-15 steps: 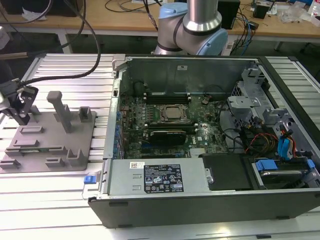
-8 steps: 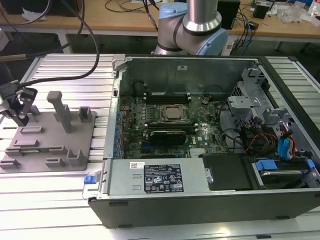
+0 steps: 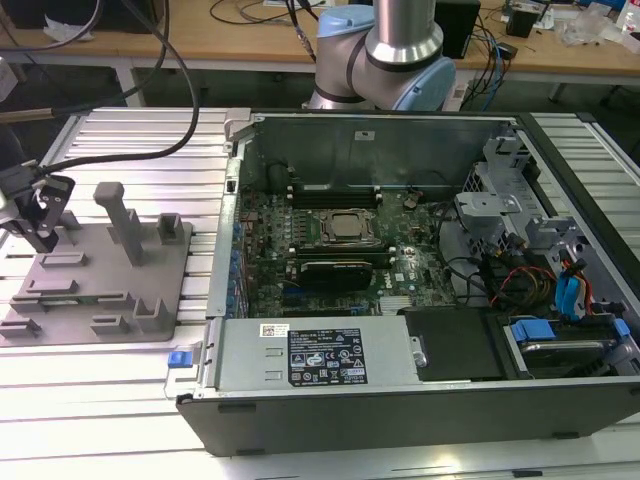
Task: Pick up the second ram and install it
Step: 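Pick up the second ram and move it above second insertion slot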
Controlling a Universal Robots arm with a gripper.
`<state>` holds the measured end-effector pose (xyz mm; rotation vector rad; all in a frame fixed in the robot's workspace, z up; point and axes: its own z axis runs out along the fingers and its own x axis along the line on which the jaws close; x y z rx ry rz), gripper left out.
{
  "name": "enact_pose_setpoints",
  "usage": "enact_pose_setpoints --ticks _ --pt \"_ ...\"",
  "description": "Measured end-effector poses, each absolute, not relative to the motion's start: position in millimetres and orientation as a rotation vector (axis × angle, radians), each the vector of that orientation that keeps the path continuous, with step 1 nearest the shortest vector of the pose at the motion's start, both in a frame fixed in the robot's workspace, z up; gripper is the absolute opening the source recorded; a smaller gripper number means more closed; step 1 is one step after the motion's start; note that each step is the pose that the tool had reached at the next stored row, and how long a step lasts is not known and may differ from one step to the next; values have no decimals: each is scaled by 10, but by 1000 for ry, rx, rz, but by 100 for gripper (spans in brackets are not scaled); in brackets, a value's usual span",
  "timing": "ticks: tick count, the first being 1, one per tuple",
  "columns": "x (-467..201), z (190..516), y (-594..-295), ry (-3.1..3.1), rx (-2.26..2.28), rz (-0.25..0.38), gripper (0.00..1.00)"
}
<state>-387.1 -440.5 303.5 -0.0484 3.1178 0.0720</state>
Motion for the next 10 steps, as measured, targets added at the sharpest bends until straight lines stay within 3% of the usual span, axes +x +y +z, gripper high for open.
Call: enact_pose_setpoints --ticks 10 --pt "-3871 3022 -4406 3100 -380 75 8"
